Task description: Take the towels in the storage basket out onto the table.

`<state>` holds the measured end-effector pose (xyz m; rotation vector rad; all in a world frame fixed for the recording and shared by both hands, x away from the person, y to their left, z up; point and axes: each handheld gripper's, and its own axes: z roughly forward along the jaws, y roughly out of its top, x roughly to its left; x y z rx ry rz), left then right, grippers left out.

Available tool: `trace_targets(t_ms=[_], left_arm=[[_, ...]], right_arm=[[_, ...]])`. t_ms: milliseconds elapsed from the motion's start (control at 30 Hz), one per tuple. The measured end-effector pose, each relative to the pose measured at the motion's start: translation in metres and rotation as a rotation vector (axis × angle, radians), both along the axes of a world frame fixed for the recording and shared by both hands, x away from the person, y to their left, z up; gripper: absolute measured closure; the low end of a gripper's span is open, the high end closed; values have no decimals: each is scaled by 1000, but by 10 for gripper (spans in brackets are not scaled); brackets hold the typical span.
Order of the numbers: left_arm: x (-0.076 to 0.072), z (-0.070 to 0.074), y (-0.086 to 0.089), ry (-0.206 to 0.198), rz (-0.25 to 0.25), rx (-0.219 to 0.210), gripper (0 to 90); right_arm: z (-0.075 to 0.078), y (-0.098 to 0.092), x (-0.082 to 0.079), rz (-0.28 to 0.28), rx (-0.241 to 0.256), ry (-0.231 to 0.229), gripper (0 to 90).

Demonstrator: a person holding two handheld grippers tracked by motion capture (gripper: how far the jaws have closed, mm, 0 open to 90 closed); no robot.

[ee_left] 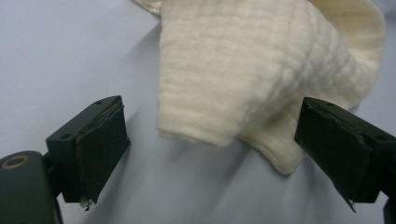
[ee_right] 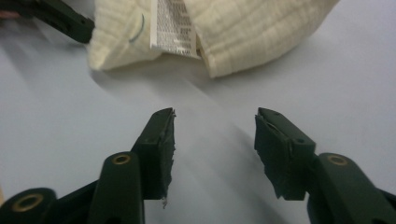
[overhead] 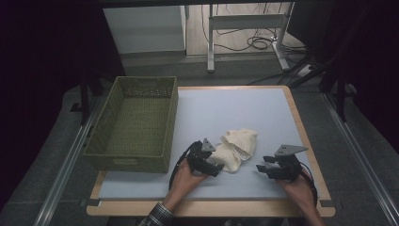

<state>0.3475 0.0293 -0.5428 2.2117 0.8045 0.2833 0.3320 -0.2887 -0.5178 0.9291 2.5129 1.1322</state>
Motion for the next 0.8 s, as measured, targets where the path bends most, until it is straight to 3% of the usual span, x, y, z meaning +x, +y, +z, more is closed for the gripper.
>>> trace_targets(t_ms=[200, 433, 500, 667, 800], left_arm=[[-1, 0, 0, -7, 2, 5, 92], [0, 0, 0, -6, 2, 1, 92], [0, 0, 0, -6, 4, 1, 92], [0, 0, 0, -5, 4, -1, 92], [0, 0, 0, -4, 4, 0, 92]], right_arm=[[20, 15, 9, 54, 17, -6, 636], [41, 44, 25, 101, 16, -43, 625], [41, 51, 32, 111, 20, -48, 601], [33, 68, 45, 108, -33, -53, 553], [28, 75, 49, 91, -96, -61, 768]])
